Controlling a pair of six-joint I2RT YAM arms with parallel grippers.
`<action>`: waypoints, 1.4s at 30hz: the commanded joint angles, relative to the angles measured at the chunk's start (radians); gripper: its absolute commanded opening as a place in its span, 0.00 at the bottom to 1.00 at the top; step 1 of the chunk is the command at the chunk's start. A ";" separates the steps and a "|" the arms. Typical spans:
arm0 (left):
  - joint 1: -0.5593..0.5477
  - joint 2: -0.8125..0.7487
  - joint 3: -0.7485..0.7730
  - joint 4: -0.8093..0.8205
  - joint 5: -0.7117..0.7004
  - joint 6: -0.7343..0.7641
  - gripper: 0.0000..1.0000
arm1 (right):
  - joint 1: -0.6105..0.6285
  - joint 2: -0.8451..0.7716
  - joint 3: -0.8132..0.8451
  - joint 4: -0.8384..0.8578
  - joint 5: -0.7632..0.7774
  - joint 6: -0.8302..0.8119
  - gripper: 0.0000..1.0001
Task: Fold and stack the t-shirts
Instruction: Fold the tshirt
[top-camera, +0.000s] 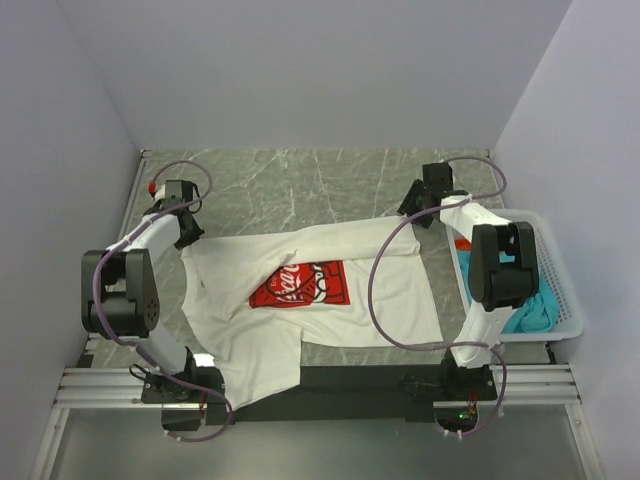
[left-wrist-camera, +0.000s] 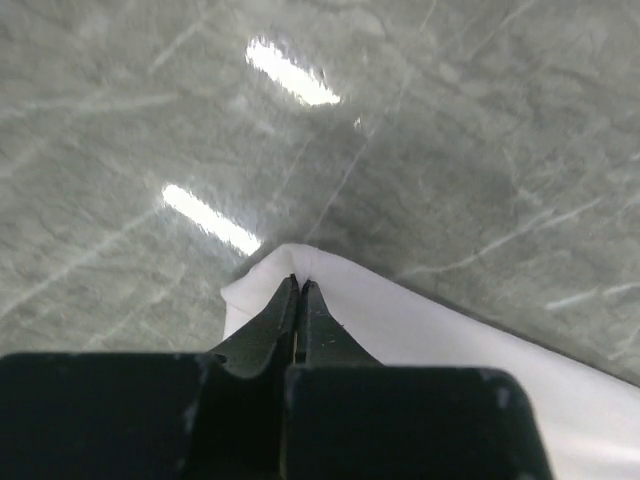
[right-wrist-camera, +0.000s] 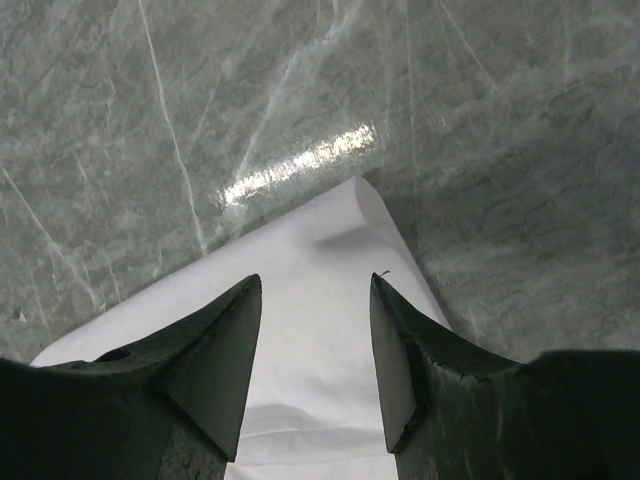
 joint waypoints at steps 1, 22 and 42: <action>0.016 0.035 0.064 0.015 -0.058 0.071 0.01 | -0.006 0.012 0.052 0.001 0.017 0.007 0.54; 0.045 0.116 0.142 0.041 -0.018 0.103 0.01 | -0.004 0.183 0.210 -0.112 0.036 0.036 0.50; 0.108 0.219 0.229 0.069 -0.015 0.135 0.01 | -0.029 0.248 0.380 -0.201 0.168 -0.009 0.00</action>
